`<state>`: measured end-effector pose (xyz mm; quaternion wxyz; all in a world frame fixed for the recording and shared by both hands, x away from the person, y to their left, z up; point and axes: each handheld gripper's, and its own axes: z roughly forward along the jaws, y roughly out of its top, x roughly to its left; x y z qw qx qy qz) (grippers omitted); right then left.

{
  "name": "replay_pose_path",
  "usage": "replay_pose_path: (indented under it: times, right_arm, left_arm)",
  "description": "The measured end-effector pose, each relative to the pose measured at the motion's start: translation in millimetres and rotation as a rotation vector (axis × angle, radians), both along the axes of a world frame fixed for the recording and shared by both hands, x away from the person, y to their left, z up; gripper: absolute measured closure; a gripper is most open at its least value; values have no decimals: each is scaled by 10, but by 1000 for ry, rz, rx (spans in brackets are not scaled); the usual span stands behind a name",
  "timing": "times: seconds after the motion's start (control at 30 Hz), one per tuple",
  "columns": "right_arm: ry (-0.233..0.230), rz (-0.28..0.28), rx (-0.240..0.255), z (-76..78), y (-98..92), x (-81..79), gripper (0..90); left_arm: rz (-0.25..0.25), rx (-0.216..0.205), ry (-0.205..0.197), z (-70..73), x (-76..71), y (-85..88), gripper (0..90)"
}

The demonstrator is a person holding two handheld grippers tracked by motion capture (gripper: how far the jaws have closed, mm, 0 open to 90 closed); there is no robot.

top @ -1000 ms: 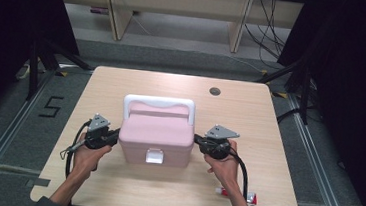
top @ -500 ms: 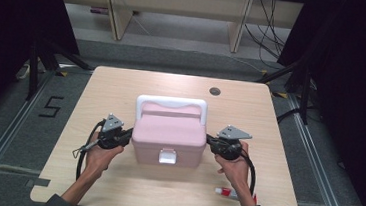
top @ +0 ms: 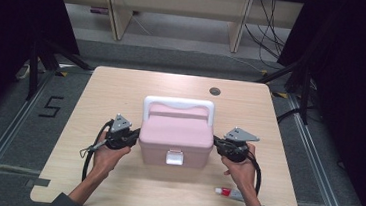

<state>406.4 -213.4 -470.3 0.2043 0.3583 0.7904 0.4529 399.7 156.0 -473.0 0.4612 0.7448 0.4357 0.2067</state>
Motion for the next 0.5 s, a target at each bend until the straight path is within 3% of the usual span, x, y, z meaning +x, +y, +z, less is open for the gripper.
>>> replay_pose_path:
  times: [0.03,0.3,0.5]
  right_arm:
    - [19,-9,14,-4,10,-14,900]
    - [-2,-6,4,-2,-11,-11,900]
    - [20,-16,15,-2,-48,-20,900]
  left_arm:
    - [-2,-2,-1,-2,0,-1,899]
    - [-6,-4,-2,-6,-8,-11,899]
    - [-10,3,-4,-2,-25,-50,899]
